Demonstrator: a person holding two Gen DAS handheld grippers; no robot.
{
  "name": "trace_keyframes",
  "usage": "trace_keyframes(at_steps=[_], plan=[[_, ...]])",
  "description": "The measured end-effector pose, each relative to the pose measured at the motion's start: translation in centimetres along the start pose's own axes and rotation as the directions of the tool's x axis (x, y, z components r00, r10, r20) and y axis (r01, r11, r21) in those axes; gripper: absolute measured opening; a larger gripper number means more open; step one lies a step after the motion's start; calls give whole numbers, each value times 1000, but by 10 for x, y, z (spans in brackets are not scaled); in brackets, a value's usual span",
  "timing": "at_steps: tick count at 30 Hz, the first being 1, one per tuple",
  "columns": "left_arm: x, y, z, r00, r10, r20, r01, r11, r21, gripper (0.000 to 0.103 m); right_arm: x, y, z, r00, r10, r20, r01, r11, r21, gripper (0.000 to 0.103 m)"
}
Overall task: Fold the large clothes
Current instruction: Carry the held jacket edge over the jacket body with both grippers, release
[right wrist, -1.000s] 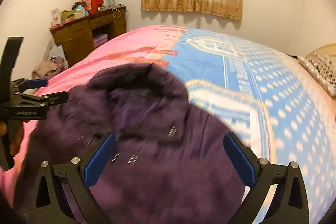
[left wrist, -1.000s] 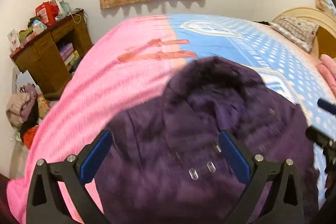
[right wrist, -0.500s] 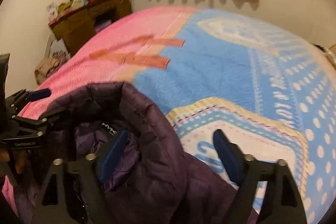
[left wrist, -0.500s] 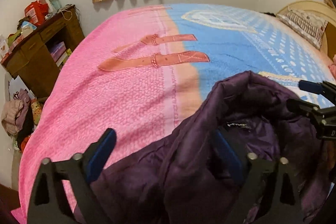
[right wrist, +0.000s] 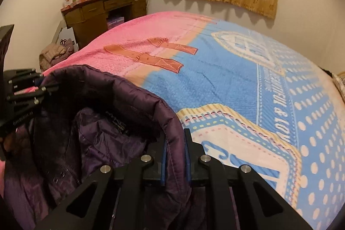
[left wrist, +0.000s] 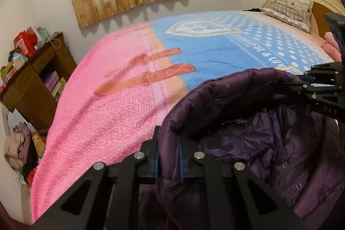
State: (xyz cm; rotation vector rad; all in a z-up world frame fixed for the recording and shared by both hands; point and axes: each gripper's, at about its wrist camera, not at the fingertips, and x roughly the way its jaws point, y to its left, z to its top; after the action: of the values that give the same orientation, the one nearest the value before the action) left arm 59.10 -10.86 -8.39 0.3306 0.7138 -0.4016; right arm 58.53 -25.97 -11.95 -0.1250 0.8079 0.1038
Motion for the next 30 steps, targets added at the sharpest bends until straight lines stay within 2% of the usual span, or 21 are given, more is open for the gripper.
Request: trace_keyframes(at_steps=[4, 10, 15, 21, 30], plan=[[-18, 4, -6, 1000, -21, 18, 21, 1000, 0, 13, -21, 7, -9, 1000, -13, 17, 13, 1000, -24, 12], [-37, -9, -27, 998, -2, 57, -5, 994, 112, 13, -29, 16, -34, 999, -31, -19, 29, 996, -81, 11], [-31, -27, -55, 998, 43, 55, -55, 967, 250, 13, -21, 18, -58, 997, -39, -72, 31, 994, -105, 11], [-23, -31, -68, 998, 53, 44, -63, 958, 278, 13, -11, 22, -71, 993, -57, -106, 44, 992, -122, 11], [-12, -43, -87, 996, 78, 31, -84, 922, 378, 13, 2, 21, -82, 983, -73, -167, 52, 991, -122, 11]])
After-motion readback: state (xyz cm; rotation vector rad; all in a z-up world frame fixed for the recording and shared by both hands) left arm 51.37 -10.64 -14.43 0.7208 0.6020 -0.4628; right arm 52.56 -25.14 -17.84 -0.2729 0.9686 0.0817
